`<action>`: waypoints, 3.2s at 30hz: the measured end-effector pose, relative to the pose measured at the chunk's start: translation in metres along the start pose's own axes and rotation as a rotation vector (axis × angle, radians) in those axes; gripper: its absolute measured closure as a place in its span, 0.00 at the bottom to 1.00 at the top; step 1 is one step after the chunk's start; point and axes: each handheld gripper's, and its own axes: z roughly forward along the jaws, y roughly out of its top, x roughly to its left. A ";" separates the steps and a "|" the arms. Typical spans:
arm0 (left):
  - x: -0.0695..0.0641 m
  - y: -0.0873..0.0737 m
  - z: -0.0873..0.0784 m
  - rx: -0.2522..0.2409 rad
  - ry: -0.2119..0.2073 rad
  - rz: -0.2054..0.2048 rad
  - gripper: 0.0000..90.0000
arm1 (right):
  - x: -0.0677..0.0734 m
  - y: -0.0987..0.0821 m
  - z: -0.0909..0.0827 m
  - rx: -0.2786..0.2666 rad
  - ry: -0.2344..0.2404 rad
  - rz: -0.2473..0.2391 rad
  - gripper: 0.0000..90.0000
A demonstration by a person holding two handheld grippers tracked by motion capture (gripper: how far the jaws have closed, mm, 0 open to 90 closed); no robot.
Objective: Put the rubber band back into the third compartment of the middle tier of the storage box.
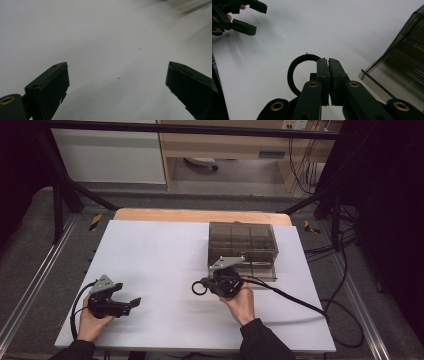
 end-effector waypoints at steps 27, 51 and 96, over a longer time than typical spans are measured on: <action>0.000 0.000 0.000 -0.002 0.000 -0.003 0.05 | -0.032 -0.009 -0.035 -0.021 -0.095 0.036 0.98; 0.000 0.000 0.000 -0.002 0.002 -0.003 0.05 | -0.058 -0.018 -0.055 -0.037 -0.167 0.073 0.98; 0.000 0.000 0.001 -0.001 0.003 -0.003 0.05 | -0.114 -0.042 -0.089 -0.046 -0.304 0.154 0.98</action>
